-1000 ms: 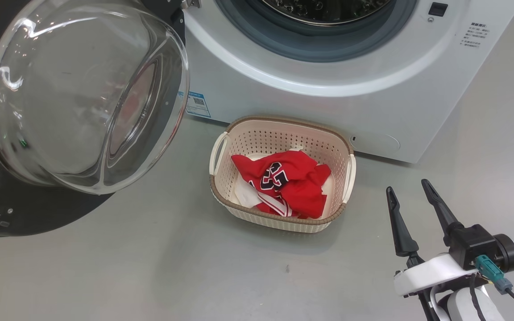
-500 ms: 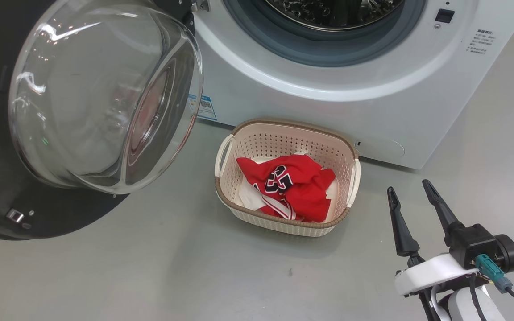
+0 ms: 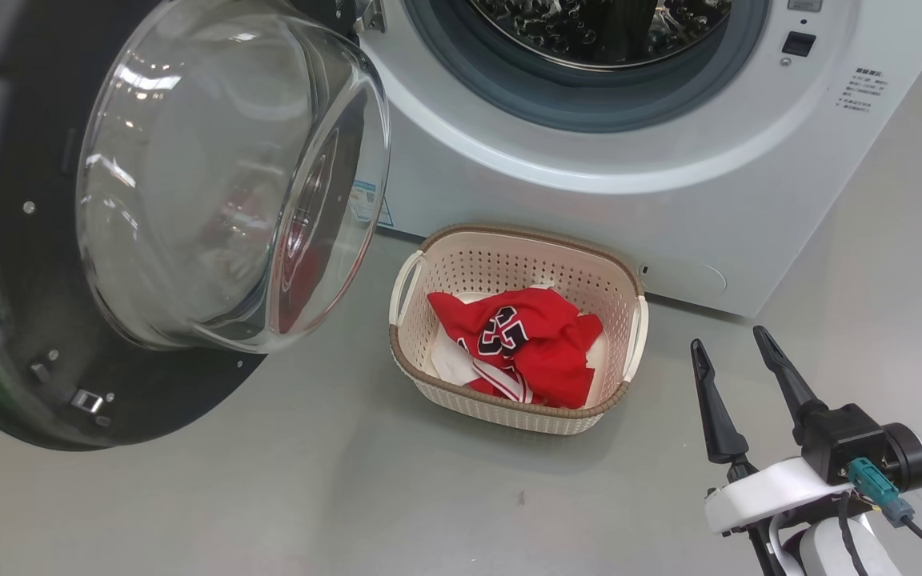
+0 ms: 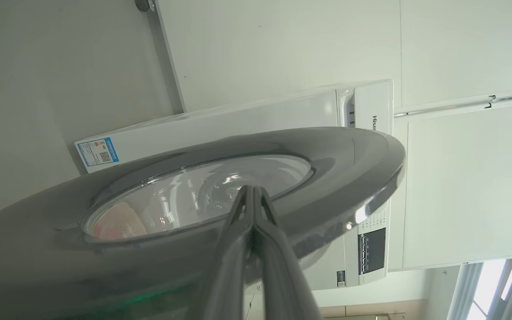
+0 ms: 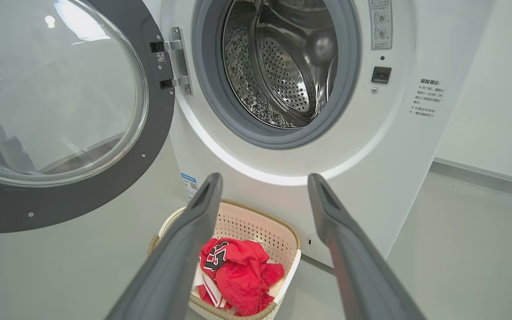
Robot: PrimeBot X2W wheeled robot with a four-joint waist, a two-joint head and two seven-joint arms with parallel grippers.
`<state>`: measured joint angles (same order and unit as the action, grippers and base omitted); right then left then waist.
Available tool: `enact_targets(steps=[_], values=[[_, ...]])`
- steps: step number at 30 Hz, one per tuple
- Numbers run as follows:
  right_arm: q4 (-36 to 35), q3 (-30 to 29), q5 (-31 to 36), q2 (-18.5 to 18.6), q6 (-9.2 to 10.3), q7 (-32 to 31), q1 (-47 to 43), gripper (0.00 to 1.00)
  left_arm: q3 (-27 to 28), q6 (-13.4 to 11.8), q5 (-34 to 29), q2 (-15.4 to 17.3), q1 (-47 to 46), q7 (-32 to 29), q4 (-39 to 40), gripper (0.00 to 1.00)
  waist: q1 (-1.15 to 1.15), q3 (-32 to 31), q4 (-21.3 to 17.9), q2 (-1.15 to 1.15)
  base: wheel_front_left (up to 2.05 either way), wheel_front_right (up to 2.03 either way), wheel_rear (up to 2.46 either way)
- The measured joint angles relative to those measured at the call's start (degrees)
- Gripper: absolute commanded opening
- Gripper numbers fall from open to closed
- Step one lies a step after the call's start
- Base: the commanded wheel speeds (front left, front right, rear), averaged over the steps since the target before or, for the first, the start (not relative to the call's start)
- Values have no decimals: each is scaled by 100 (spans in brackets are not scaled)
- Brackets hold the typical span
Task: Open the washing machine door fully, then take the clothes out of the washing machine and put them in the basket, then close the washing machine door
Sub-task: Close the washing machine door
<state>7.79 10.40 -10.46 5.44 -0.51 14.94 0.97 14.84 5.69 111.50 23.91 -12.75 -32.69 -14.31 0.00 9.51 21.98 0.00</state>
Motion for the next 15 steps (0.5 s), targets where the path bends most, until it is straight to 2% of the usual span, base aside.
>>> enact_targets(steps=[15], values=[[-3, 55, -8, -33, 7, 0, 1, 100, -158, 68, 224, -23, 403, -768, 500, 0, 0, -63, -114, 0, 0, 0, 0]])
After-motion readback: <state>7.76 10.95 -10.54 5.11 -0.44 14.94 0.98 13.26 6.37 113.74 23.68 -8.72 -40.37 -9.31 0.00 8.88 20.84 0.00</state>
